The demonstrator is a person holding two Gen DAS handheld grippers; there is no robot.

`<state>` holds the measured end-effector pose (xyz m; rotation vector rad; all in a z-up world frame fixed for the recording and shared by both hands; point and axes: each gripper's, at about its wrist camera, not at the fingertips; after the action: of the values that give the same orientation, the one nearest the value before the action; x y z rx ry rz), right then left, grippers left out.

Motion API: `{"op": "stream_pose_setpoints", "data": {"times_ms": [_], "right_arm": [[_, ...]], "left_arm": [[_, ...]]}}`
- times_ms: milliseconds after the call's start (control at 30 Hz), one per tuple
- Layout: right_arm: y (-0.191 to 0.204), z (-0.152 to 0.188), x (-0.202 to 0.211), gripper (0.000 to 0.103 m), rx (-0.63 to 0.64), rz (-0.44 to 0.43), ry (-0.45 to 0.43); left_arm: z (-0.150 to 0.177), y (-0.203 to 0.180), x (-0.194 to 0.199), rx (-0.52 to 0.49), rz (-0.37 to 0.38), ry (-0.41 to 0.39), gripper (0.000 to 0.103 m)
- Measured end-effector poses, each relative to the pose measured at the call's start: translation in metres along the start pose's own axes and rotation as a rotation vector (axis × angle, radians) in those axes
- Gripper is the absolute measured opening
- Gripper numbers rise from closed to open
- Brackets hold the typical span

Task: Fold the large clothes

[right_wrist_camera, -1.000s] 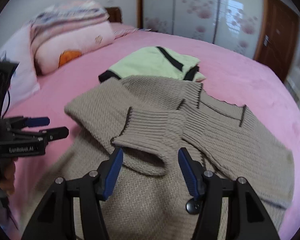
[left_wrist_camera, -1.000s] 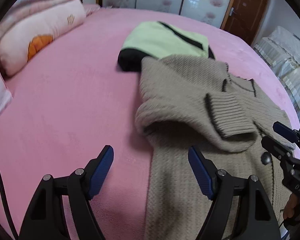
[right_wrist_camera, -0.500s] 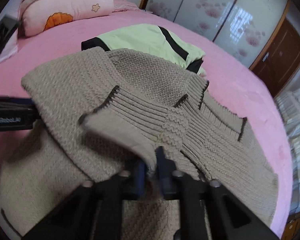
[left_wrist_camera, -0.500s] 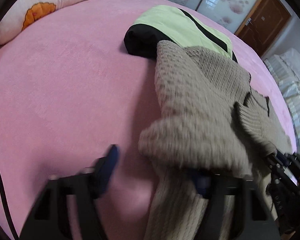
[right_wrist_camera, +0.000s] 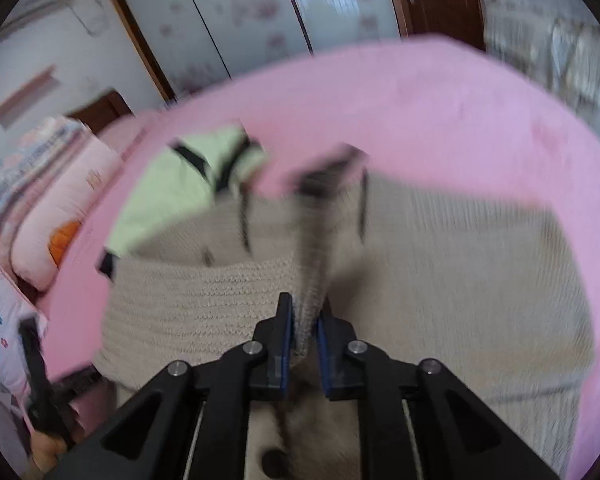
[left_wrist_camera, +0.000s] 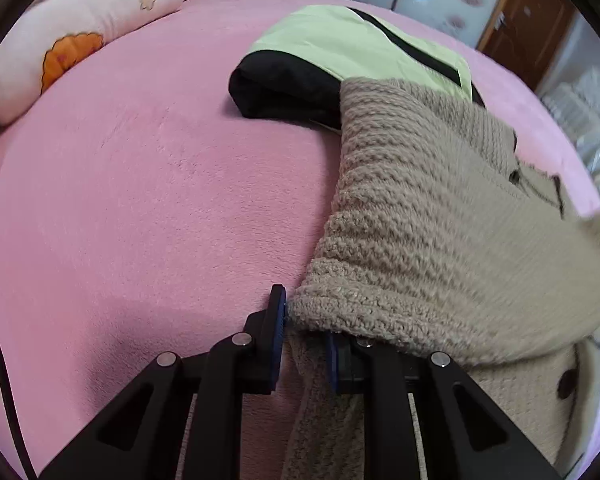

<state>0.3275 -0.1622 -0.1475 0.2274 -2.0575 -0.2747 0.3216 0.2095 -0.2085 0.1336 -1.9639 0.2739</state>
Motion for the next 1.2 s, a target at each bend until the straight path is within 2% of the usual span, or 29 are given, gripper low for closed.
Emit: {"op": "stream_pose_setpoints", "data": {"times_ms": [67, 100, 167, 200, 233, 267, 400, 500, 600, 733, 800, 933, 967, 1000, 1033, 1067, 1100, 1133, 1200], "right_arm": [[-0.017, 0.015, -0.022, 0.02, -0.03, 0.036, 0.12], [-0.028, 0.023, -0.023, 0.021, -0.064, -0.001, 0.141], [-0.042, 0.032, -0.013, 0.027, -0.117, -0.065, 0.141], [-0.051, 0.033, -0.005, 0.033, -0.142, -0.078, 0.144], [-0.055, 0.033, 0.002, 0.035, -0.15, -0.082, 0.142], [-0.06, 0.033, 0.01, 0.035, -0.156, -0.087, 0.134], [-0.072, 0.024, 0.035, 0.036, -0.128, -0.066, 0.091], [-0.077, 0.006, 0.033, 0.036, -0.103, -0.049, 0.081], [-0.076, -0.016, 0.008, 0.036, -0.096, -0.054, 0.098], [-0.077, -0.033, -0.031, 0.036, -0.075, -0.003, 0.14], [-0.08, -0.036, -0.045, 0.037, -0.069, -0.006, 0.159], [-0.073, -0.033, -0.05, 0.038, -0.008, -0.019, 0.132], [-0.068, -0.031, -0.05, 0.036, 0.032, -0.009, 0.125], [-0.062, -0.028, -0.05, 0.031, 0.074, 0.015, 0.116], [-0.056, -0.027, -0.05, 0.023, 0.11, 0.029, 0.113], [-0.05, -0.025, -0.05, 0.01, 0.15, 0.044, 0.105], [-0.042, -0.023, -0.048, 0.01, 0.182, 0.065, 0.09], [-0.038, -0.023, -0.045, 0.01, 0.203, 0.088, 0.069], [-0.03, -0.025, -0.033, 0.009, 0.228, 0.11, 0.004]], "left_arm": [[-0.002, 0.003, 0.0, -0.007, 0.013, 0.017, 0.016], [-0.002, 0.005, 0.001, -0.016, 0.026, 0.03, 0.019], [-0.002, 0.008, 0.007, -0.058, 0.035, 0.051, 0.026], [-0.001, 0.01, 0.012, -0.082, 0.036, 0.056, 0.033], [0.0, 0.012, 0.017, -0.104, 0.044, 0.063, 0.045], [0.002, 0.014, 0.023, -0.127, 0.058, 0.078, 0.05], [0.006, 0.019, 0.048, -0.19, 0.139, 0.112, 0.055], [-0.008, 0.018, 0.06, -0.191, 0.142, 0.076, 0.067], [-0.034, 0.007, 0.051, -0.17, 0.155, 0.053, 0.068], [-0.069, -0.01, 0.014, -0.146, 0.15, 0.082, 0.068], [-0.082, -0.008, -0.005, -0.108, 0.142, 0.107, 0.068], [-0.098, -0.004, -0.027, -0.029, 0.203, 0.136, 0.068], [-0.1, -0.003, -0.03, -0.014, 0.219, 0.141, 0.068], [-0.101, -0.003, -0.033, 0.003, 0.232, 0.146, 0.066], [-0.102, -0.004, -0.033, 0.012, 0.246, 0.14, 0.045], [-0.102, -0.006, -0.033, 0.015, 0.276, 0.137, 0.031], [-0.102, -0.007, -0.03, 0.019, 0.269, 0.126, 0.018], [-0.101, -0.009, -0.026, 0.017, 0.239, 0.096, 0.013], [-0.095, -0.018, -0.008, -0.01, 0.184, 0.01, 0.011]]}}
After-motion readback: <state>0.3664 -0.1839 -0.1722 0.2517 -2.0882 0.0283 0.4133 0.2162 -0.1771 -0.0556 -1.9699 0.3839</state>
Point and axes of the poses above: each gripper's, at about its wrist camera, not at the fingertips, and x roughly against the way its jaws point, y to its left, z to its underside, and after that the axes turned 4 degrees about y, right-handed
